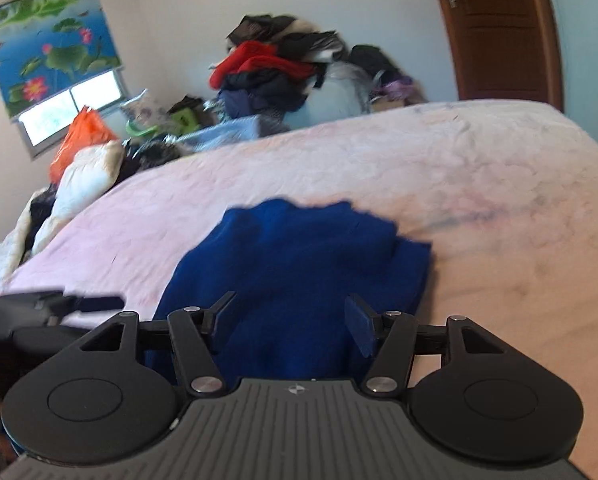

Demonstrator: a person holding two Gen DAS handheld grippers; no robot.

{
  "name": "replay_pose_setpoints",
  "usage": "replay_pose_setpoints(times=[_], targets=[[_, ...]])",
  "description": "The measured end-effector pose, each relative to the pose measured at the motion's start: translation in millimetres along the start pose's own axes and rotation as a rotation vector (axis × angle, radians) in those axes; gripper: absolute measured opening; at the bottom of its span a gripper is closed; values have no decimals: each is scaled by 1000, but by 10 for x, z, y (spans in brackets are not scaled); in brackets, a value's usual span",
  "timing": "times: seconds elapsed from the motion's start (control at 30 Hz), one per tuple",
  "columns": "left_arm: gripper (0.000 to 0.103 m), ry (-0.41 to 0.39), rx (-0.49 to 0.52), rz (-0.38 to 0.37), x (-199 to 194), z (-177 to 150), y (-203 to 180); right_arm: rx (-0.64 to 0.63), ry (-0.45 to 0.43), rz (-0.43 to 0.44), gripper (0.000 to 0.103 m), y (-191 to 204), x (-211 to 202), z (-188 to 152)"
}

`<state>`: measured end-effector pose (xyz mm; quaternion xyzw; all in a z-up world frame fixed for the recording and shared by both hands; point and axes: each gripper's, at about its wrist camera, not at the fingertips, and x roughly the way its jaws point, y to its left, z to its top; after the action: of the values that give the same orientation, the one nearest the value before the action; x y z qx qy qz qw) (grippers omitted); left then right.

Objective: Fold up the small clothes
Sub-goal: 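Move both open grippers to the sides of the folded sweater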

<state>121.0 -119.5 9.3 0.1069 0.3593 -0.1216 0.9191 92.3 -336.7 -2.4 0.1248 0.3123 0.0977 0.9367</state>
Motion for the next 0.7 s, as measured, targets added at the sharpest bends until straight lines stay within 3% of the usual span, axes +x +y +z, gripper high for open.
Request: replay_pose_setpoints(times=[0.13, 0.2, 0.37, 0.57, 0.7], targets=[[82, 3, 5, 2, 13, -12, -11, 18, 33, -88, 65, -98, 102, -171], [84, 1, 9, 13, 21, -22, -15, 59, 30, -86, 71, -143, 82, -204], [84, -12, 3, 0, -3, -13, 15, 115, -27, -44, 71, -219, -55, -251], [85, -39, -47, -102, -9, 129, 261, 214, -44, -24, 81, -481, -87, -208], [85, 14, -136, -233, 225, 302, 528, 250, -17, 30, 85, -636, 39, -162]])
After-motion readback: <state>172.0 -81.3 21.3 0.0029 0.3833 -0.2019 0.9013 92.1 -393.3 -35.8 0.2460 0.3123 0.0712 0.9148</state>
